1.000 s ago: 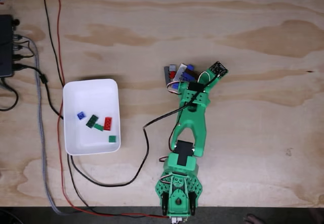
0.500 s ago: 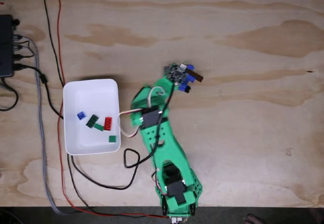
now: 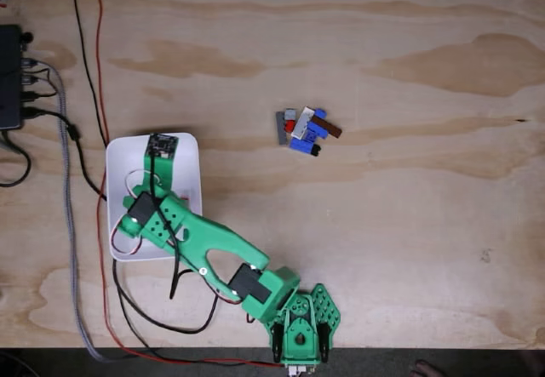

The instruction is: Put all lego bricks in the bin.

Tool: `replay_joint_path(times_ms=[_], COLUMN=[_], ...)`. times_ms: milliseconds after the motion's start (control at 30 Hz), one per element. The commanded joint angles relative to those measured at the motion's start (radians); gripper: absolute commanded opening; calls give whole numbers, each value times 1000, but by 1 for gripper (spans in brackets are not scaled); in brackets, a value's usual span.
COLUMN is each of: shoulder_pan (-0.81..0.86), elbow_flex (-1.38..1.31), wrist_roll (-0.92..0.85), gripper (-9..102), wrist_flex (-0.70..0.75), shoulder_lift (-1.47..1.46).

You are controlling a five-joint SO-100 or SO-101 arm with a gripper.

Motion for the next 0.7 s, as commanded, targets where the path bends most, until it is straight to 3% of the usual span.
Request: replay_joint_path(times_ms=[0,100,200,333,667], shoulder_pan=[345,684,859,879,764], elbow_flex=[-104,160,454,549,308], wrist_roll=[-110,-380,-571,-686,-857], gripper=[32,30,29,29,24], wrist_flex=[77,-25,-209,-313,-408], shoulder_lift=[330,403,377,186,-103])
